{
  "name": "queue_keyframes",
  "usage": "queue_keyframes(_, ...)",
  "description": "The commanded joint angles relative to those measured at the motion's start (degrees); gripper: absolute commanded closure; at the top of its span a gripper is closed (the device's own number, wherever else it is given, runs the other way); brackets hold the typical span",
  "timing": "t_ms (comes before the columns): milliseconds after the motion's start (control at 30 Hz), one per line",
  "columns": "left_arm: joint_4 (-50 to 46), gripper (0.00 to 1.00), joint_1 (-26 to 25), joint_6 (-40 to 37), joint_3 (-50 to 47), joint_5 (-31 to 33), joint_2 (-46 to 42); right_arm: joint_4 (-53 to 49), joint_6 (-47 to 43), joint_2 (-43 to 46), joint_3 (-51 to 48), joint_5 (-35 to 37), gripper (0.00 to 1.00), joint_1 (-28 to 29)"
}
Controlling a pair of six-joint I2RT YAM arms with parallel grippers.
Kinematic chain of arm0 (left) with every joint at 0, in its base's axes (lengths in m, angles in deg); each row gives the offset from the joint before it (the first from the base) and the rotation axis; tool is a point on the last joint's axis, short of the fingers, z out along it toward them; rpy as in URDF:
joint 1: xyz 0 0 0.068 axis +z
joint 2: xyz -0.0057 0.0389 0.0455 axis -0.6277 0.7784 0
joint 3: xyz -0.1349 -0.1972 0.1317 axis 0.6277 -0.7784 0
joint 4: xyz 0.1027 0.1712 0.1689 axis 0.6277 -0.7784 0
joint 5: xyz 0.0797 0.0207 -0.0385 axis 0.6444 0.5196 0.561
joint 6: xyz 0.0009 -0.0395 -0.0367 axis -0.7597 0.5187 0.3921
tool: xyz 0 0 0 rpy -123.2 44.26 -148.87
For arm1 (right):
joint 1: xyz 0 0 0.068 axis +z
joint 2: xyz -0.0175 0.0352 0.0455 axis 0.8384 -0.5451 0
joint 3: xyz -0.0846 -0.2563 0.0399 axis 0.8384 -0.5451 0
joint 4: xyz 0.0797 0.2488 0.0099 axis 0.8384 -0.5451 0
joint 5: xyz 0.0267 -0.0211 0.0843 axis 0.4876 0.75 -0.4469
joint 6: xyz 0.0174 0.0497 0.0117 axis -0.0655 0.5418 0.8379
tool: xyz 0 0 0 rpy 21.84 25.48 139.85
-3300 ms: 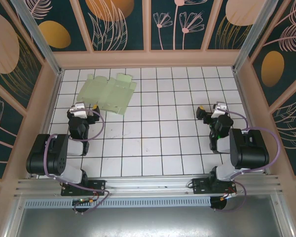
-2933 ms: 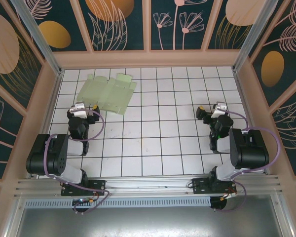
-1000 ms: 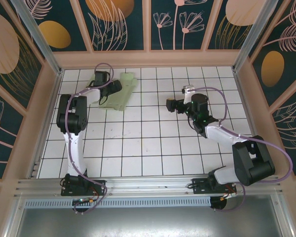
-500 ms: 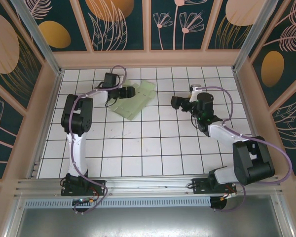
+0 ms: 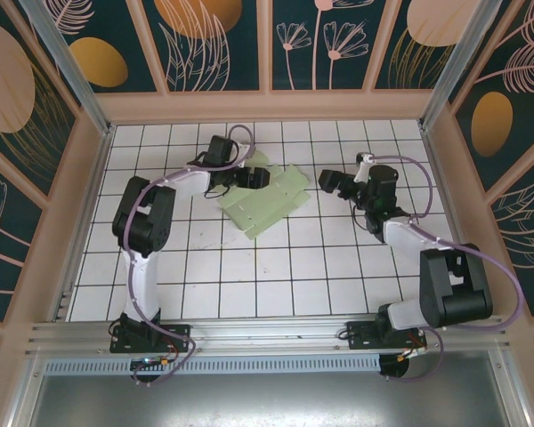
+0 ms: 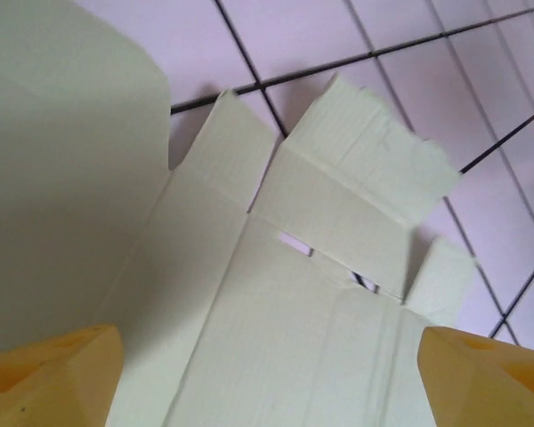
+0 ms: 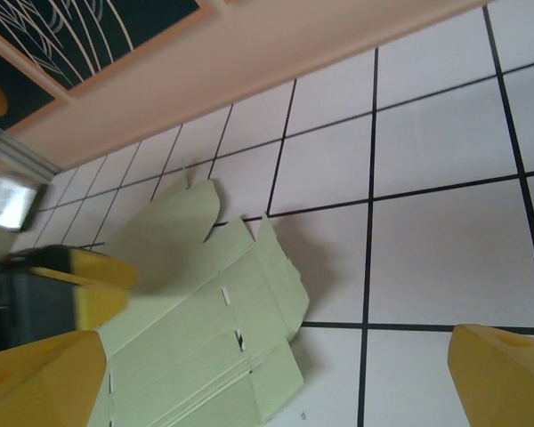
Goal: Fold the paper box
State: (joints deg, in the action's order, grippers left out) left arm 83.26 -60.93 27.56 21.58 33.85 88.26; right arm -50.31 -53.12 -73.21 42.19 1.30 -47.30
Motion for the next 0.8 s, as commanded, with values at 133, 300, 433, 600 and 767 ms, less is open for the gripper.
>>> queue_keyframes(133, 19.1, 0.01, 0.5, 10.4, -19.9, 14.0, -21.6, -11.4, -5.7, -14.6, 15.6, -9.0, 0.05, -1.5)
queue_keyframes(300, 22.7, 0.01, 0.5, 15.0, -36.0, 23.5, -34.4, -25.2, -12.4, -29.3, 32.3, -14.2, 0.11, -0.4)
queue_keyframes(433, 21.9, 0.01, 0.5, 16.8, -44.0, 28.0, -42.5, -34.2, -17.1, -39.2, 44.5, -13.7, 0.22, 2.0)
queue_keyframes(600, 20.1, 0.01, 0.5, 17.3, -47.8, 29.7, -45.7, -38.7, -17.8, -48.2, 56.3, -14.7, 0.41, 3.6)
queue_keyframes(767, 20.6, 0.01, 0.5, 17.5, -48.2, 28.9, -44.8, -42.2, -18.1, -54.7, 64.8, -16.8, 0.58, 4.4)
